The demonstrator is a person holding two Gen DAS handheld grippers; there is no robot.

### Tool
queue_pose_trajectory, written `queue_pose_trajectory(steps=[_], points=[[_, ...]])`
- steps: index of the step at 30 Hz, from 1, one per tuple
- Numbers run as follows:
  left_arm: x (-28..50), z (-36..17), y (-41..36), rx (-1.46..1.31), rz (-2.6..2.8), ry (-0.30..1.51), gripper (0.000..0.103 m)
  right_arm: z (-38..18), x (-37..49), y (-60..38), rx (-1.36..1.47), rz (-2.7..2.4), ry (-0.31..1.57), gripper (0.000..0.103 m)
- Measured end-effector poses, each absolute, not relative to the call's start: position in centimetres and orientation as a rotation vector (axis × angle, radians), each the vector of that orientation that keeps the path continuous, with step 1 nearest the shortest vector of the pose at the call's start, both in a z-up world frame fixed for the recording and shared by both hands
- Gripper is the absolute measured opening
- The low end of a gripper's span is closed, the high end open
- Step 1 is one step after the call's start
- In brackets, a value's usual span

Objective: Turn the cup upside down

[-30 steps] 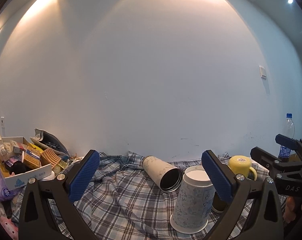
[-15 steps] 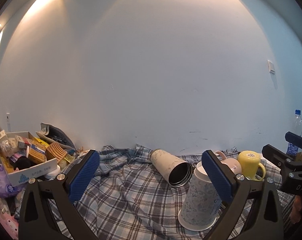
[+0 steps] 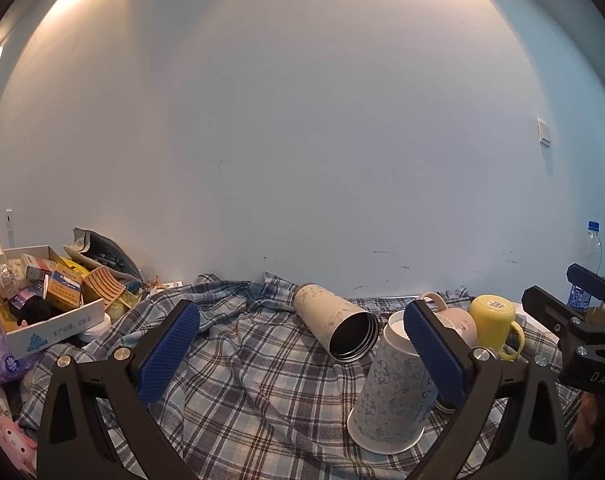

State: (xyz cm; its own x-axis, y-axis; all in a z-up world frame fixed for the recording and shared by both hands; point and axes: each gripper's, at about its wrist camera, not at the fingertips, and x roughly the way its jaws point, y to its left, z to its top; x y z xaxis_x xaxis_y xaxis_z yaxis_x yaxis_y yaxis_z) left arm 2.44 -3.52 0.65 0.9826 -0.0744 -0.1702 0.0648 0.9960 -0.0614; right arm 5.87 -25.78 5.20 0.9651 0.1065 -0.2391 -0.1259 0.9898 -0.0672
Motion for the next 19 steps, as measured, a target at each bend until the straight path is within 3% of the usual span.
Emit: queue_pose_trajectory(steps=[19], points=[[2.75,0.45,-3.79,-0.061,-0.085,0.202,0.103,5.01,6.26,-25.73,-0.087,0.113,0.269,0.103]])
